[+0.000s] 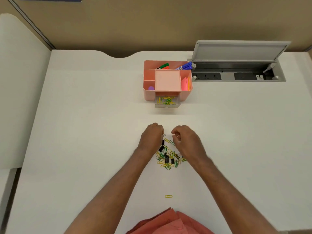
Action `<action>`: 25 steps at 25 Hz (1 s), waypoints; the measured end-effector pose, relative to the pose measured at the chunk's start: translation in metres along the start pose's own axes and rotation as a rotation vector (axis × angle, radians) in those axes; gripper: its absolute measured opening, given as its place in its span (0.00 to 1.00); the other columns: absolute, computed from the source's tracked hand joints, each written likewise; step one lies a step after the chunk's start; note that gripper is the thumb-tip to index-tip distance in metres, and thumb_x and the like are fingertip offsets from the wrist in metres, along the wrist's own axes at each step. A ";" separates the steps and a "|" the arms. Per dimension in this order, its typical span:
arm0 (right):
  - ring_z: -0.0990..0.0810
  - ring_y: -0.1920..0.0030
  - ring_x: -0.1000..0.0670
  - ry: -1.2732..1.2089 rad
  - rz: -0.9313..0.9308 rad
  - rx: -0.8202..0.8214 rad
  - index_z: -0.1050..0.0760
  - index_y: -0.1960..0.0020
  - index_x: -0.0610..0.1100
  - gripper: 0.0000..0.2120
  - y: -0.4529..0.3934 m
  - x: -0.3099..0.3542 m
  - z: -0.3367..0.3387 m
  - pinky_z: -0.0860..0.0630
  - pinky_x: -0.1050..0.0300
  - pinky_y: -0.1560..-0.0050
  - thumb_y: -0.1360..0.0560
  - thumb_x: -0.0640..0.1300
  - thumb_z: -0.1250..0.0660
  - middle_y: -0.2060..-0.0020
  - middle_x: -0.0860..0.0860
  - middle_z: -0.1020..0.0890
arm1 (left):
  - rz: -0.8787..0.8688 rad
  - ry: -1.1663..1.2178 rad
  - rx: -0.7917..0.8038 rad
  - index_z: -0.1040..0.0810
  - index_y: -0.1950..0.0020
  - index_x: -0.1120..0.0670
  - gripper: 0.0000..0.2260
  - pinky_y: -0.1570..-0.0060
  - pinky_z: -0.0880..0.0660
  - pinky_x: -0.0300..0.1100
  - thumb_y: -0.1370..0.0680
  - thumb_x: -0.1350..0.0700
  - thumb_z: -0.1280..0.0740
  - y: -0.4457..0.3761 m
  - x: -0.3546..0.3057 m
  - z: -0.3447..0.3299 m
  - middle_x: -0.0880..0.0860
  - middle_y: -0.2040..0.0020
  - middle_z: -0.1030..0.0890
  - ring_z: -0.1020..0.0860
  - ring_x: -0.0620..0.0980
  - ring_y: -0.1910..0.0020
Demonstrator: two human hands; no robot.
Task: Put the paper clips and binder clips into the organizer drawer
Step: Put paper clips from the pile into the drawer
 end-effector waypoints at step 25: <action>0.25 0.50 0.42 0.408 0.012 0.114 0.26 0.47 0.43 0.11 0.002 -0.008 -0.046 0.34 0.52 0.61 0.27 0.33 0.35 0.50 0.46 0.24 | -0.115 0.289 0.097 0.22 0.60 0.53 0.05 0.60 0.25 0.42 0.26 0.61 0.34 0.100 -0.026 0.001 0.47 0.60 0.21 0.24 0.45 0.61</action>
Point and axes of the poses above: each hand's wrist, its own y-axis away from the middle knuckle, its own z-axis out of the back of the hand, x = y × z, the point moved 9 cm from there along -y, towards the middle knuckle
